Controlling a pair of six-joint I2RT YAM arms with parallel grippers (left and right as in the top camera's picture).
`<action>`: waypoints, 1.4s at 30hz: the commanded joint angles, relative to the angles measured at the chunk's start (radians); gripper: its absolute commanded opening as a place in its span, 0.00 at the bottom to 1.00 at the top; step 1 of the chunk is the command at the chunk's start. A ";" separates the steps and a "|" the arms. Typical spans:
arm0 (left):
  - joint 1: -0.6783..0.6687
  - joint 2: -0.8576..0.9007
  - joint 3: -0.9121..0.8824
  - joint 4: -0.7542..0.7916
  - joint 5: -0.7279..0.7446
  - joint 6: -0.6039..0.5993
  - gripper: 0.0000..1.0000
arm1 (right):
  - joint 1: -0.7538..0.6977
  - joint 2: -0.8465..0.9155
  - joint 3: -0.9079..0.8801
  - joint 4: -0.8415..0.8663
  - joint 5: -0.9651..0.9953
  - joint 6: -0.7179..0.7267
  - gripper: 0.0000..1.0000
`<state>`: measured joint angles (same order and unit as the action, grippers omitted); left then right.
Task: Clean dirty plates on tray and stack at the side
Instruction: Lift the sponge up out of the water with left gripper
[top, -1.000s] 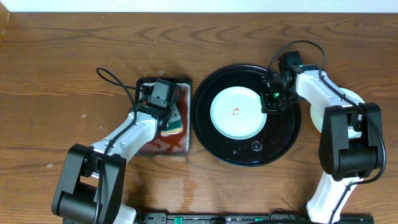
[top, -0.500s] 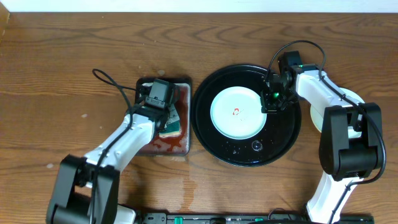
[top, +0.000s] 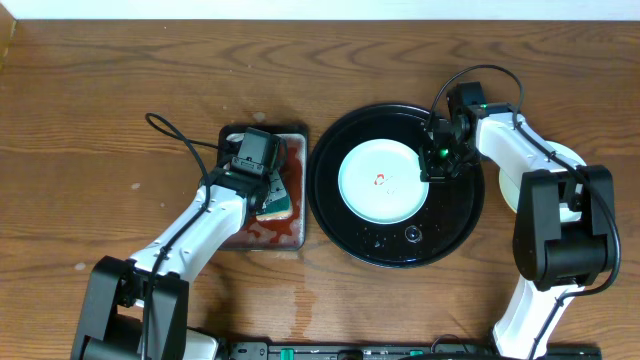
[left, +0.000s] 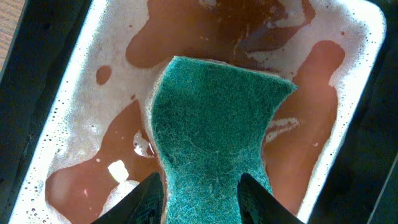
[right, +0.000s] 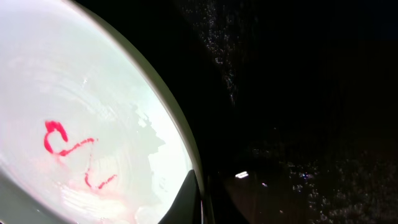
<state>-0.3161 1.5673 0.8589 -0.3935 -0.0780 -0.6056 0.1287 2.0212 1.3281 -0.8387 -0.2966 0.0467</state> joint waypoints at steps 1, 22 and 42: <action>0.002 0.004 -0.004 -0.005 -0.008 0.001 0.41 | 0.004 -0.006 -0.016 -0.007 0.038 -0.011 0.01; -0.002 0.157 -0.005 0.050 0.045 0.001 0.41 | 0.004 -0.006 -0.016 -0.011 0.038 -0.011 0.01; 0.013 -0.034 -0.004 -0.007 0.043 0.029 0.07 | 0.004 -0.006 -0.016 -0.011 0.038 -0.019 0.01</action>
<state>-0.3130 1.6024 0.8616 -0.3946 -0.0387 -0.5945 0.1287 2.0212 1.3281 -0.8406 -0.2962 0.0437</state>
